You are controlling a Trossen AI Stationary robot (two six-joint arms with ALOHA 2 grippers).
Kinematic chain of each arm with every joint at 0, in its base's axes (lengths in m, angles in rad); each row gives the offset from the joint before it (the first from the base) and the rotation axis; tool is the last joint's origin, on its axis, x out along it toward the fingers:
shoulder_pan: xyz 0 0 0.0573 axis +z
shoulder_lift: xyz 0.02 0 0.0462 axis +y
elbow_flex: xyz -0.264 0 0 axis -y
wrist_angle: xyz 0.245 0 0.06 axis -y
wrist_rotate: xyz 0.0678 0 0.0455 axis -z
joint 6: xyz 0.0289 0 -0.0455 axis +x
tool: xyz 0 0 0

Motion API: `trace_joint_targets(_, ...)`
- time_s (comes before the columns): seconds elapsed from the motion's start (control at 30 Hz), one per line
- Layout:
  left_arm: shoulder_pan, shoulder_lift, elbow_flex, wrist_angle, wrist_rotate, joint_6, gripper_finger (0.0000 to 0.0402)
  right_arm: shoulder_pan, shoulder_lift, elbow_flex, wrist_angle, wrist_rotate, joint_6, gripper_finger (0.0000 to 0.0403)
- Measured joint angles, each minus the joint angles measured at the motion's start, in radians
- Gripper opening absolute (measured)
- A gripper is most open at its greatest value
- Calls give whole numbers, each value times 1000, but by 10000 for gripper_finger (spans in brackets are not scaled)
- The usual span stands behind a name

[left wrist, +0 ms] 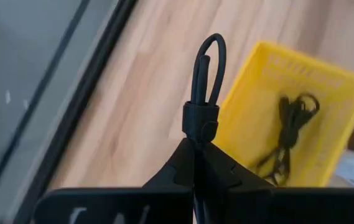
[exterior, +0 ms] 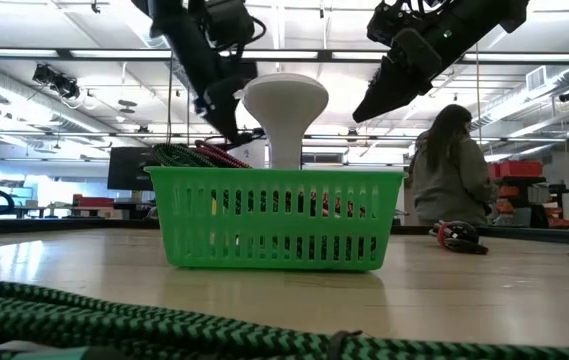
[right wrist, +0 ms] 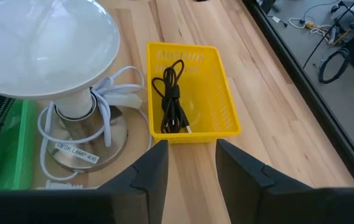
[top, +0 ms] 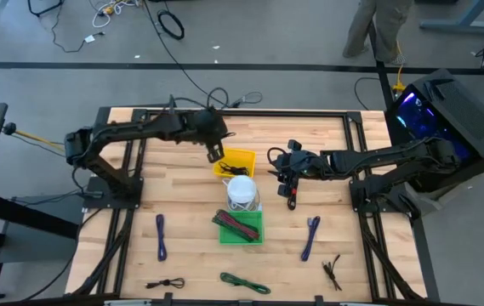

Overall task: Pick & Place USB Port
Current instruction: Put the black USB cable into the yellow bin

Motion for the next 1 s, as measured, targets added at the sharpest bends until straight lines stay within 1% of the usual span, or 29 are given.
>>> trace_joint_targets(0.07,22,2,0,53,62,69,7,0,0,0,1,1,0,135)
trace_joint_targets(0.17,38,19,1,104,233,133,7,0,0,0,2,1,3,135)
trace_joint_targets(0.37,4,121,1,100,328,215,7,0,0,0,10,2,15,135)
trace_joint_targets(0.5,-16,172,0,100,346,263,6,0,0,0,9,2,38,135)
trace_joint_targets(0.7,-20,176,0,110,359,274,6,0,0,0,9,2,41,135)
trace_joint_targets(0.83,-20,176,0,110,359,322,7,0,0,0,9,1,55,135)
trace_joint_targets(0.9,-23,176,0,117,333,306,17,0,0,0,9,1,65,135)
trace_joint_targets(1.0,-23,176,0,124,297,262,50,0,0,0,9,1,65,135)
